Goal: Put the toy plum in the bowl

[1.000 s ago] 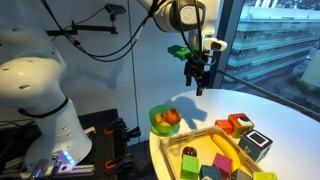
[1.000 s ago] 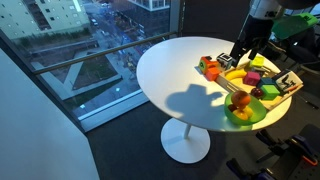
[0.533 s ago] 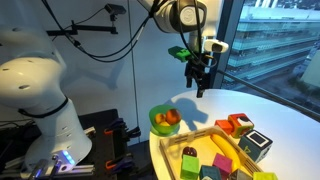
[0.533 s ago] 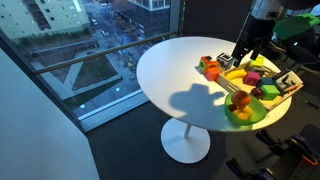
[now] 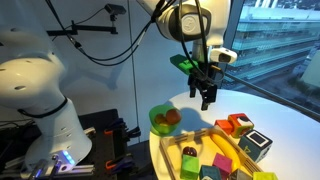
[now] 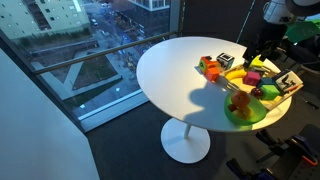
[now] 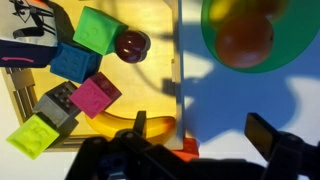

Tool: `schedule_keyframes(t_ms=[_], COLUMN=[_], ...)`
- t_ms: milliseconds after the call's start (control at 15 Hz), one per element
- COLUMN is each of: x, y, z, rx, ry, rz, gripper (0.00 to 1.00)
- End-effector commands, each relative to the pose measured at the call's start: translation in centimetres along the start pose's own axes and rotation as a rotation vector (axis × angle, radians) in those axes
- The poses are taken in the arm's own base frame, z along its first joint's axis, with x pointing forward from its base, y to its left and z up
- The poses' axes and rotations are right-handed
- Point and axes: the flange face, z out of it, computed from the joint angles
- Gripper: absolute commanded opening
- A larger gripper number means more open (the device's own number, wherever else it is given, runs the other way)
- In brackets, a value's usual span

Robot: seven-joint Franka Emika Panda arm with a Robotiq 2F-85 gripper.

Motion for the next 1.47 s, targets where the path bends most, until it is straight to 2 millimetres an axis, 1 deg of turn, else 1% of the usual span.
schedule_keyframes(t_ms=[0,200,533,933,1400], x=[-1.2,-2.2,-3.6,-3.6,-3.2], y=[2.3,4.0,6.1,8.2,8.7], z=[1.3,3.2,6.0,8.0,10.4], rx=[0.037,0.076,0.133,0.108,0.090], ry=[0.035,0.054,0.041,0.015,0.034], rz=[-0.043,-0.100,-0.188,-0.248,-0.324], gripper=[1.00,1.00,1.00,1.00,1.00])
